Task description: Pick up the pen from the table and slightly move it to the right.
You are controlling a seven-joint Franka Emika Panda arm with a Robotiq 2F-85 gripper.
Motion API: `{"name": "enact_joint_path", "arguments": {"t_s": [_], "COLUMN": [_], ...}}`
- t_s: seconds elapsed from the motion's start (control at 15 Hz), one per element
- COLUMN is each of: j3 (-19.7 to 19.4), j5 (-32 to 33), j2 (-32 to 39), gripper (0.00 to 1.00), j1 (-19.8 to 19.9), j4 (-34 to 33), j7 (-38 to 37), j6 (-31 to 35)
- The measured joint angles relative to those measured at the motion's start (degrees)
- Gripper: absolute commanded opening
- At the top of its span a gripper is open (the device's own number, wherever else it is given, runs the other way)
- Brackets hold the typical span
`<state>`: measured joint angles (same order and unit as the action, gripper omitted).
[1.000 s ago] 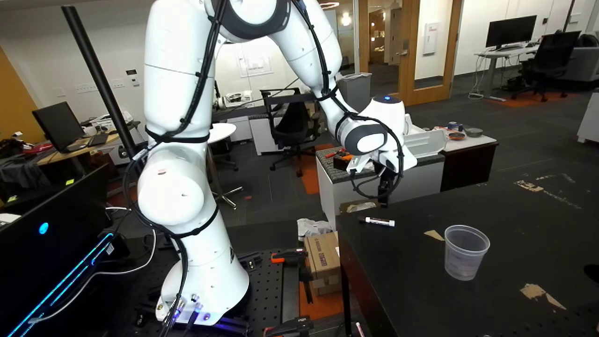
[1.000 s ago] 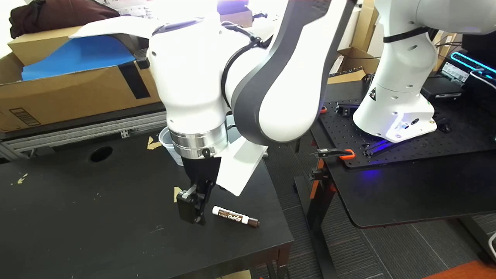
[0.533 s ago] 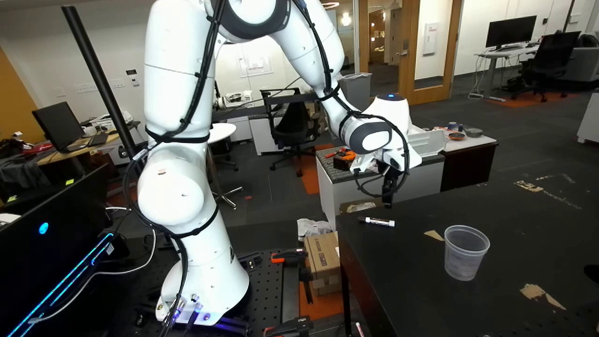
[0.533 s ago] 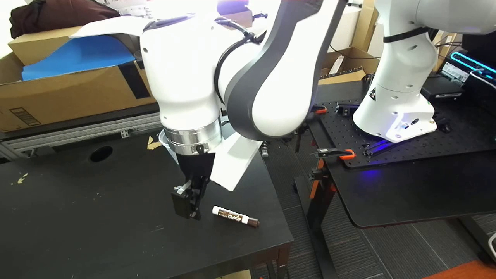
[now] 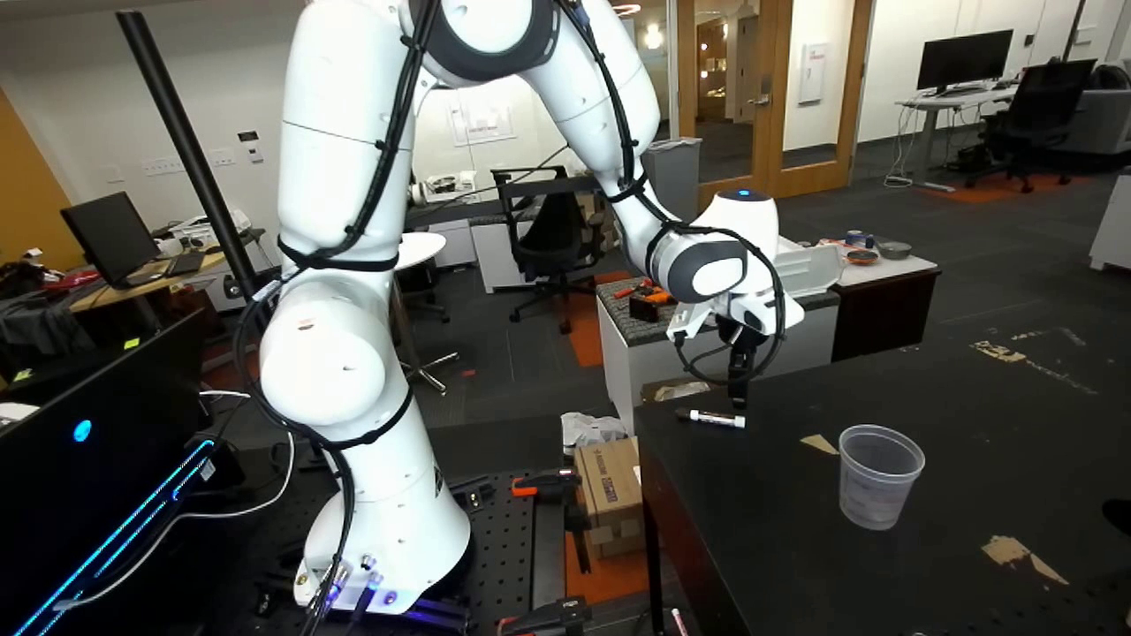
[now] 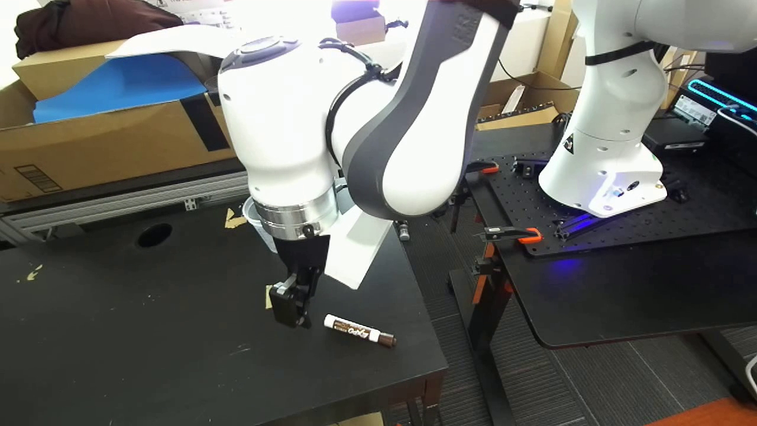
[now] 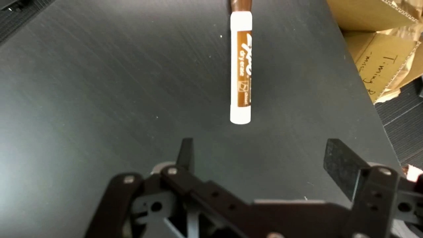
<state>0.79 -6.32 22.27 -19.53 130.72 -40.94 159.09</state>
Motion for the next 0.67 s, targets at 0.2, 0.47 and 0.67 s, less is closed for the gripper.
{"name": "enact_joint_path", "arguments": {"t_s": [0.2,0.47,0.67], "j3": [0.0,0.1,0.3], "j5": [0.2,0.2,0.2], "j2": [0.5,0.5,1.5], "gripper": [1.0,1.0,1.0], "j1": [-0.1,0.0,-0.1], "j4": [0.0,-0.1,0.8], "j7": [0.0,0.0,0.0], "j6": [0.0,0.0,0.4]}}
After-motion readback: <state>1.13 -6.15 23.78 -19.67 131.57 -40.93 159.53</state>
